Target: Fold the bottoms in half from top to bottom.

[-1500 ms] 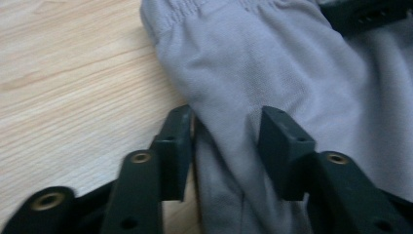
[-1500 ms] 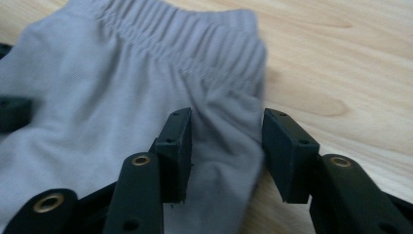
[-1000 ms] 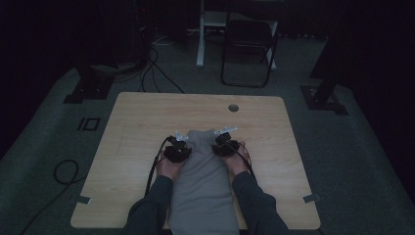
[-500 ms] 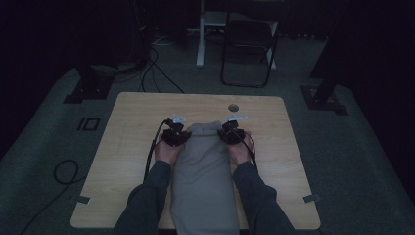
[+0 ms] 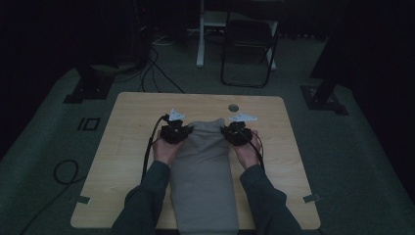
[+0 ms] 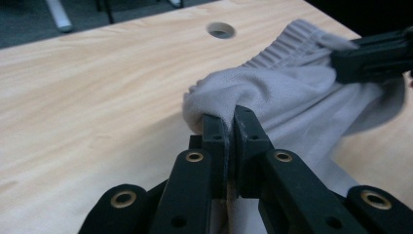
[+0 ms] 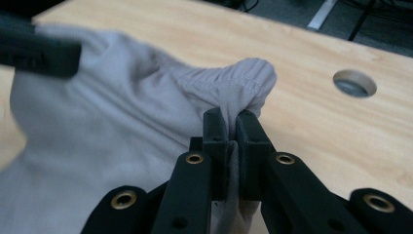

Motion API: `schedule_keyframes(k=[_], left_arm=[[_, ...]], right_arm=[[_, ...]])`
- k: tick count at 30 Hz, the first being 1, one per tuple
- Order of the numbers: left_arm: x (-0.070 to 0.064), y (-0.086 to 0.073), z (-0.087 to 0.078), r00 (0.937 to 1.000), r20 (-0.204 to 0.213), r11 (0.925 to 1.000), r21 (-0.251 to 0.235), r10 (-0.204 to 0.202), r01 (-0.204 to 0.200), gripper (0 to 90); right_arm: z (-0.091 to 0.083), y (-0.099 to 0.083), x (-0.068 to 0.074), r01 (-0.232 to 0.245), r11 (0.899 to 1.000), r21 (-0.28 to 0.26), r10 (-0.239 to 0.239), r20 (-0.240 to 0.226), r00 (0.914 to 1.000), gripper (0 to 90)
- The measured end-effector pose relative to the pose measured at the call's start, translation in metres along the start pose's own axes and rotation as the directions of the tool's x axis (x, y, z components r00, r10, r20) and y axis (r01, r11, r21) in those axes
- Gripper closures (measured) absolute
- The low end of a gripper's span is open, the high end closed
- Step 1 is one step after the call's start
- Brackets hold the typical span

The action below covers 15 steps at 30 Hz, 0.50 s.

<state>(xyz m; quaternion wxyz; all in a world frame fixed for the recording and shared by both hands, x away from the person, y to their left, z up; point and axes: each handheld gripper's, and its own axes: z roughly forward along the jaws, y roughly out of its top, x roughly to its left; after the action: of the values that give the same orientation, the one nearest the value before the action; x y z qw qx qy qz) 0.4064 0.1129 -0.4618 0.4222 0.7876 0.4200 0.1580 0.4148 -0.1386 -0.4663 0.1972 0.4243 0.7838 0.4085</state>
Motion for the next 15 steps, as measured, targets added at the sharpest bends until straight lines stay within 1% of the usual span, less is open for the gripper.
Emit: schedule_keyframes(k=[2, 4, 6, 9, 11, 12, 13, 15], left_arm=[[-0.007, -0.011, -0.005, 0.9998, 0.011, 0.9997, 0.017, 0.018, -0.018, 85.1], [-0.013, -0.023, -0.011, 0.9993, 0.034, 0.9996, 0.024, 0.016, -0.016, 85.1], [-0.020, -0.037, -0.017, 0.9988, 0.047, 0.9991, 0.039, 0.016, -0.018, 85.1], [-0.034, -0.060, -0.026, 0.9971, 0.071, 0.9963, 0.078, 0.029, -0.035, 85.0], [-0.046, -0.079, -0.031, 0.9948, 0.093, 0.9924, 0.111, 0.043, -0.053, 84.9], [-0.051, -0.090, -0.032, 0.9935, 0.106, 0.9905, 0.126, 0.042, -0.055, 84.9], [-0.056, -0.099, -0.032, 0.9911, 0.125, 0.9868, 0.149, 0.045, -0.064, 84.8], [-0.064, -0.115, -0.029, 0.9889, 0.140, 0.9785, 0.192, 0.049, -0.076, 84.7]], right_arm=[[-0.007, -0.010, 0.004, 0.019, 1.000, 0.012, -0.019, -0.022, 0.9996, 85.6], [-0.015, -0.022, 0.007, 0.018, 1.000, 0.019, -0.017, -0.056, 0.9983, 85.6], [-0.021, -0.035, 0.012, 0.012, 1.000, 0.028, -0.009, -0.091, 0.9958, 85.5], [-0.032, -0.057, 0.024, 0.027, 0.998, 0.050, -0.020, -0.133, 0.9909, 85.5], [-0.038, -0.073, 0.032, 0.051, 0.996, 0.071, -0.039, -0.158, 0.9867, 85.4], [-0.040, -0.081, 0.037, 0.062, 0.995, 0.084, -0.047, -0.171, 0.9842, 85.4], [-0.043, -0.088, 0.040, 0.070, 0.993, 0.094, -0.052, -0.183, 0.9817, 85.3], [-0.045, -0.102, 0.047, 0.096, 0.987, 0.130, -0.070, -0.192, 0.9789, 85.2]])
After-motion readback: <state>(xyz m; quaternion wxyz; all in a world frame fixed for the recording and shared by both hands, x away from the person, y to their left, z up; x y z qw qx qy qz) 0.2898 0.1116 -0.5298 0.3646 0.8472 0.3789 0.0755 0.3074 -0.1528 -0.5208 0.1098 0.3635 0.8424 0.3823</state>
